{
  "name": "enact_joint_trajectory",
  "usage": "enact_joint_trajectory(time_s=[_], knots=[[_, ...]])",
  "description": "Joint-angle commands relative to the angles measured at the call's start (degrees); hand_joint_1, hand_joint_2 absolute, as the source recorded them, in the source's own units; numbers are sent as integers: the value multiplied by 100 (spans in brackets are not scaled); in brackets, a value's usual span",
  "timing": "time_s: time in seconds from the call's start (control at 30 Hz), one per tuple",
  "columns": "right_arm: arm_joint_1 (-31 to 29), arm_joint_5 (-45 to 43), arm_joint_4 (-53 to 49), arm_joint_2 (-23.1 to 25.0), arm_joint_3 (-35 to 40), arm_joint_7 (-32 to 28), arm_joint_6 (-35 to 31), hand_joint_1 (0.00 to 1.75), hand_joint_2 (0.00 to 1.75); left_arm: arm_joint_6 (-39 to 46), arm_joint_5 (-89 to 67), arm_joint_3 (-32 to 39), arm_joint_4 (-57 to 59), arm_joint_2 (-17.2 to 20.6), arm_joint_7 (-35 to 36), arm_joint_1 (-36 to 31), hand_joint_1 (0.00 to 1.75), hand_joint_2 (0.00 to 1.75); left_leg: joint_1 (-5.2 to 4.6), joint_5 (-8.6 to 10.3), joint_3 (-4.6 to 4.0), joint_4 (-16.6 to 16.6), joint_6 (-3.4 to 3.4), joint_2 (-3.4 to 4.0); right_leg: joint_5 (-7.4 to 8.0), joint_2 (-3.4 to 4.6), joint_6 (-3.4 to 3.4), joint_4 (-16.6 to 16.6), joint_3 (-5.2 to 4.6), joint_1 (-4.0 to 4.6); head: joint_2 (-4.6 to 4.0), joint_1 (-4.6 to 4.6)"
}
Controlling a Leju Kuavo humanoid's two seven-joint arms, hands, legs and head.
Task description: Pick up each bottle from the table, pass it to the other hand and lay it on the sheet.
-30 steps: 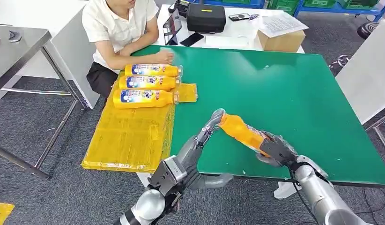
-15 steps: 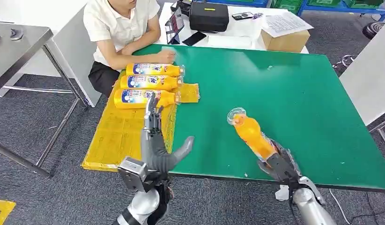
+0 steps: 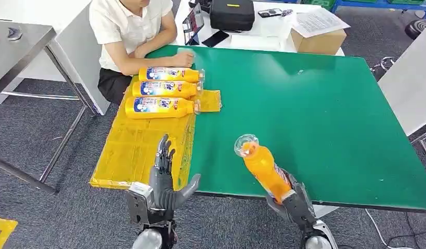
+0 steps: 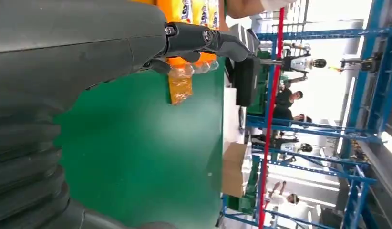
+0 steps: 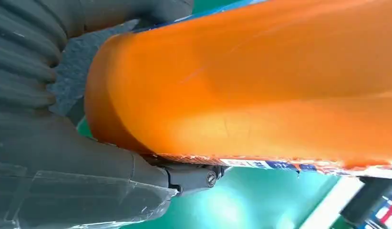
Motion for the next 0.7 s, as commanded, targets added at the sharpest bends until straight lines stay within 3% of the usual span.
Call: enact_joint_trajectory(time_s=[0.03,0.5,0.7], knots=[[-336,130,-460,269,775,187,-263,175,175,-482,117,-328,223,145,479,-128,0,175,4,-4,4,-2,-15,22,0,24,-16,5,-9,4,0,0],[-1153,242,263,262,1674,288,-405,175,175,-1550,112,-609,544,196,1177,-357,0,175,3,1,-3,-5,-10,17,4,17,-10,0,-13,3,0,0],[-1394,513,713,345,2105,472,-362,175,175,-1435,23,-546,716,68,1239,-595,0,175,5,1,-2,-5,-10,13,3,14,-10,-1,-11,5,0,0]])
